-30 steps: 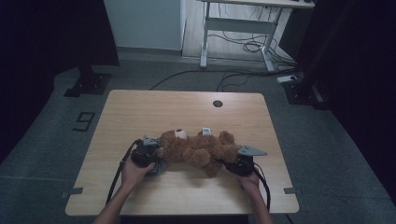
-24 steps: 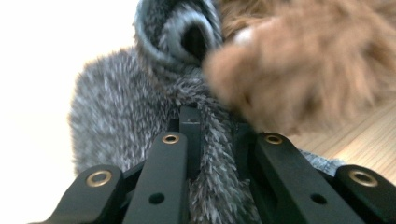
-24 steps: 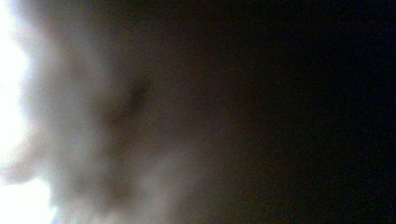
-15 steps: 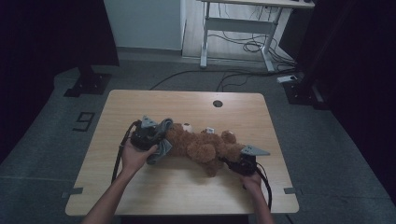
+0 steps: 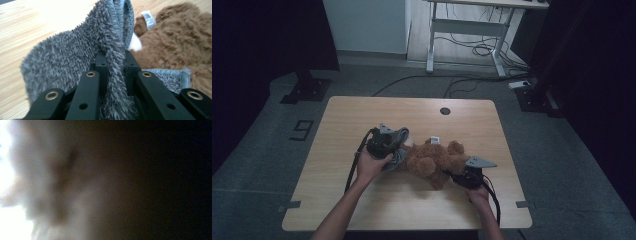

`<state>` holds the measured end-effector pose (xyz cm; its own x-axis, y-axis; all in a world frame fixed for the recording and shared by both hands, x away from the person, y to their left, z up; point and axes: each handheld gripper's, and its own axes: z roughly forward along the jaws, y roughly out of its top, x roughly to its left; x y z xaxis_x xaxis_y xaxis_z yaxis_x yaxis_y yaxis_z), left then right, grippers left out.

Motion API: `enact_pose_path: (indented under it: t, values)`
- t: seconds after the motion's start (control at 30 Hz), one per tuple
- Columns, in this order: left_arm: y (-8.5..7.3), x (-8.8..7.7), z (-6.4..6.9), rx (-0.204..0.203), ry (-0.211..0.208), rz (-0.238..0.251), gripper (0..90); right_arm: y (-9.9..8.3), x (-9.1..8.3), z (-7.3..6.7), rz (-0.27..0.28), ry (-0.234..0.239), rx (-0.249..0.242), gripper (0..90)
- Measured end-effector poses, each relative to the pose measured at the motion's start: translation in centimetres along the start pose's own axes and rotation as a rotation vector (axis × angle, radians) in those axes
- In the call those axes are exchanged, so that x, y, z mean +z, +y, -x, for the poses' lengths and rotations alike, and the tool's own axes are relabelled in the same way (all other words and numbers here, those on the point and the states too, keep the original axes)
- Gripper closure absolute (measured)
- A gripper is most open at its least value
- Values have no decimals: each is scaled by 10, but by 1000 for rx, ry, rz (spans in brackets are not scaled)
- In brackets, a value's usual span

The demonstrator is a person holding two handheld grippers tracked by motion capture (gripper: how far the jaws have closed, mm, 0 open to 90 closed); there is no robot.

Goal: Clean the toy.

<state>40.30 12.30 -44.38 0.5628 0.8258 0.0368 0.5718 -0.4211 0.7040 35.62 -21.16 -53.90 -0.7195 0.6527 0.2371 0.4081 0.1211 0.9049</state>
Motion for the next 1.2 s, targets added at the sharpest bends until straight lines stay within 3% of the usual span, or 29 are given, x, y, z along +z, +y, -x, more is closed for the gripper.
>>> enact_pose_path:
  t: [0.07,0.17,0.33,0.43,0.57,0.63,0.7,0.8,0.93,1.0,1.1,1.2]
  values:
    - [-2,-2,-4,17,50,-25,786,0,0,0,0,0,1,727]
    - [-11,0,-14,-29,25,-31,786,0,0,0,-1,-1,-2,727]
    - [-26,1,-16,-49,-9,-21,790,-1,0,0,-6,13,3,727]
    - [-38,3,-16,-34,9,-19,790,-1,0,-1,-9,14,-3,727]
    - [-58,7,-20,-75,4,-6,793,-1,1,-2,-11,19,-7,727]
    - [-64,10,-24,-96,0,-27,794,-1,1,-2,-9,19,-4,727]
    - [-71,17,-27,-99,-1,-79,794,-1,1,-2,-9,15,-1,728]
    - [-85,33,-27,-111,-56,-119,790,-2,1,1,-7,12,15,729]
    - [-85,30,-30,-120,-64,-103,788,-2,1,1,-6,11,14,728]
    - [-80,19,-38,-137,-35,-80,786,-2,0,2,-5,11,14,728]
    - [-67,-8,-50,-166,-11,9,786,-2,0,2,-6,11,9,728]
    - [-48,-30,-50,-146,-14,99,785,-2,1,2,-1,11,10,729]
